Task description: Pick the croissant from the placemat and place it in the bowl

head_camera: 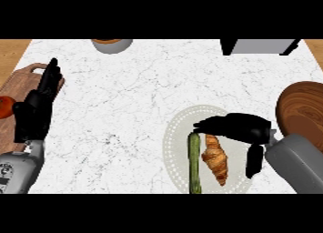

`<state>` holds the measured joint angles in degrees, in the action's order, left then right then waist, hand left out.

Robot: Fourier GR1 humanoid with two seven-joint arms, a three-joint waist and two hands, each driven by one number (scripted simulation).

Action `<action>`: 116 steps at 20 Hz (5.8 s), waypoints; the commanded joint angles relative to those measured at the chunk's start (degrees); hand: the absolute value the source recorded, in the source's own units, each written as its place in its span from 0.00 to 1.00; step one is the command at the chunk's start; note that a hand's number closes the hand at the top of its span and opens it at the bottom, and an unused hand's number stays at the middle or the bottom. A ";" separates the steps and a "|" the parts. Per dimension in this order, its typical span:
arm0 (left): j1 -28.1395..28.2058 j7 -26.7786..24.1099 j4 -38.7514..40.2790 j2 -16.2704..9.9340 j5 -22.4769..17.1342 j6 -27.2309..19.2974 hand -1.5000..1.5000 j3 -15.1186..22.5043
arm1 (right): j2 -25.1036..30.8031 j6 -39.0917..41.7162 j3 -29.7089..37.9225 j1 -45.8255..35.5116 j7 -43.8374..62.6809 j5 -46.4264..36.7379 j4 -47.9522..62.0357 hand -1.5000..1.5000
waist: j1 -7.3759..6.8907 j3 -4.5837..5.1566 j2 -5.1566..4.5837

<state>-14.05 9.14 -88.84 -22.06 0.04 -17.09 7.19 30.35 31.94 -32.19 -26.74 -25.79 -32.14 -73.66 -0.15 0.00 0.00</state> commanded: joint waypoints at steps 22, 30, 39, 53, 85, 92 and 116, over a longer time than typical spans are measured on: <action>3.13 -2.19 -0.38 6.88 5.41 6.75 0.50 -6.05 | -14.35 -13.04 3.81 2.39 -14.39 -22.76 16.43 1.00 | 0.04 -0.01 -0.04; 4.17 5.18 -9.07 6.72 7.20 8.37 0.50 -7.01 | -13.35 -7.98 9.26 0.41 -19.21 -22.25 14.55 1.00 | -0.04 -0.01 0.05; 7.77 2.89 -6.46 4.61 6.98 6.07 0.50 -10.97 | -8.27 -19.86 -1.58 39.38 -4.50 -27.88 -16.72 1.00 | 8.13 0.28 2.27; 7.19 -0.42 -4.47 6.95 7.29 6.08 0.50 -9.34 | 0.50 -31.44 15.23 80.55 -5.05 -5.22 -61.57 1.00 | 5.28 0.14 0.42; 2.26 0.56 -4.28 6.79 6.18 11.87 0.50 -8.94 | 5.76 -36.74 48.19 18.33 -3.49 13.64 2.26 1.00 | -1.46 -0.09 -0.32; -0.12 -1.47 -0.87 9.79 9.09 9.39 0.50 -6.94 | 3.38 -38.32 46.53 1.71 -7.91 10.19 30.00 1.00 | -2.33 -0.17 -0.79; 0.76 2.34 -4.35 9.93 9.55 9.60 0.50 -8.45 | 19.57 -3.24 56.79 -6.55 -29.53 20.40 61.87 0.00 | -0.64 -0.21 -0.49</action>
<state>-13.28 10.88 -93.01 -12.95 8.88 -6.89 -1.83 45.22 17.85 22.99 -35.41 -50.79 -13.64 -13.69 -1.47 -0.22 -0.66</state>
